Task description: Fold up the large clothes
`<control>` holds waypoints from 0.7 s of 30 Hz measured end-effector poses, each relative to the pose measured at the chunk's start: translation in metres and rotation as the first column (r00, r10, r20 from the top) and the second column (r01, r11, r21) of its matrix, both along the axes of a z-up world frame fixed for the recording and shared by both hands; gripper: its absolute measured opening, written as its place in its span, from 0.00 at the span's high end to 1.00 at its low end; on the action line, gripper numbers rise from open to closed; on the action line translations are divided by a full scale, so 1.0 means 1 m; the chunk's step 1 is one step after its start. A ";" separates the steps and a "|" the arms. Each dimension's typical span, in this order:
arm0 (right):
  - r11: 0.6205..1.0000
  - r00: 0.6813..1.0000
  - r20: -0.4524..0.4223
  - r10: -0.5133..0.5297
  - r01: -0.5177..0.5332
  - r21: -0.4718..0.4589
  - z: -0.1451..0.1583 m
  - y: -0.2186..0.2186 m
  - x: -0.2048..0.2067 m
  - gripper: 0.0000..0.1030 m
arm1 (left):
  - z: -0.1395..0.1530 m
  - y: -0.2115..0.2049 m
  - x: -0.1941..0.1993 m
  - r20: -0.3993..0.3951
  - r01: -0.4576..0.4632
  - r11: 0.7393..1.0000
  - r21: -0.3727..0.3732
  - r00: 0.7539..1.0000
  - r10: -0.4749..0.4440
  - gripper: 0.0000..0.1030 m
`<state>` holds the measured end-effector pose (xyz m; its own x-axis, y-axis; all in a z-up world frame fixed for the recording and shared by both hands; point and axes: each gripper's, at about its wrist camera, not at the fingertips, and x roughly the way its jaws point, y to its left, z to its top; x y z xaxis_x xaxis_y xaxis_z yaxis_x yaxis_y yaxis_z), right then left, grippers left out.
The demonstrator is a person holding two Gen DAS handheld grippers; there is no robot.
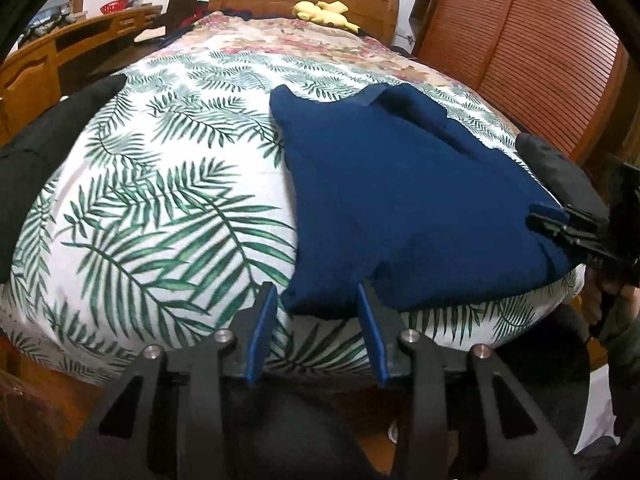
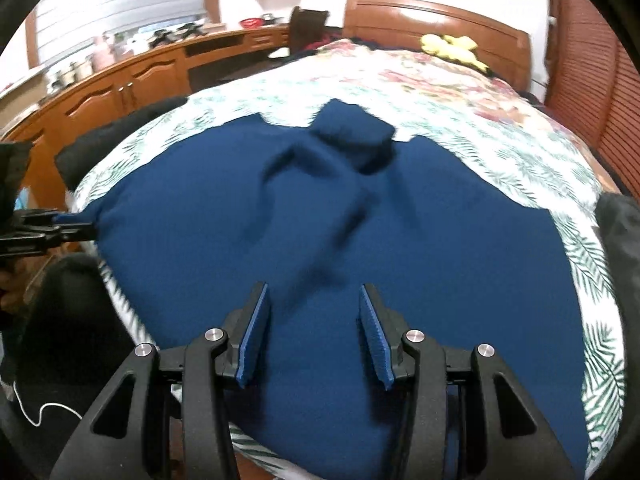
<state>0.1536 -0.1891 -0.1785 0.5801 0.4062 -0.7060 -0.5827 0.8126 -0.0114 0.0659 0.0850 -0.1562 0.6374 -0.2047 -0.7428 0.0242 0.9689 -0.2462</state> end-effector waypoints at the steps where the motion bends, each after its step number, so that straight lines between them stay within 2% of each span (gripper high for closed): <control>1: 1.000 1.000 -0.012 0.012 -0.012 -0.020 -0.006 0.007 0.001 0.55 | -0.001 -0.001 0.000 -0.003 0.002 1.000 -0.008 1.000 -0.002 0.61; 3: 0.998 0.999 -0.029 0.015 -0.016 -0.059 -0.018 0.015 0.005 0.55 | -0.002 -0.002 0.002 0.000 -0.002 1.000 -0.014 1.000 0.002 0.64; 7: 1.000 0.999 -0.043 0.005 -0.006 -0.018 -0.025 0.010 0.010 0.54 | 0.005 -0.004 0.001 0.028 -0.007 1.000 -0.019 1.000 0.007 0.79; 9: 1.000 0.999 -0.045 0.006 -0.007 -0.015 -0.025 0.009 0.010 0.54 | 0.012 -0.006 -0.001 0.057 -0.009 1.000 -0.015 0.998 0.010 0.82; 21: 1.000 0.999 -0.034 0.002 -0.002 0.015 -0.025 0.004 0.007 0.54 | 0.066 -0.031 0.005 0.217 0.003 1.000 0.027 0.976 -0.009 0.92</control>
<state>0.1605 -0.1853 -0.2032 0.5552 0.4178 -0.7191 -0.5841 0.8114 0.0205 0.0712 0.0538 -0.0903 0.7829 -0.1912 -0.5921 0.0799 0.9746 -0.2091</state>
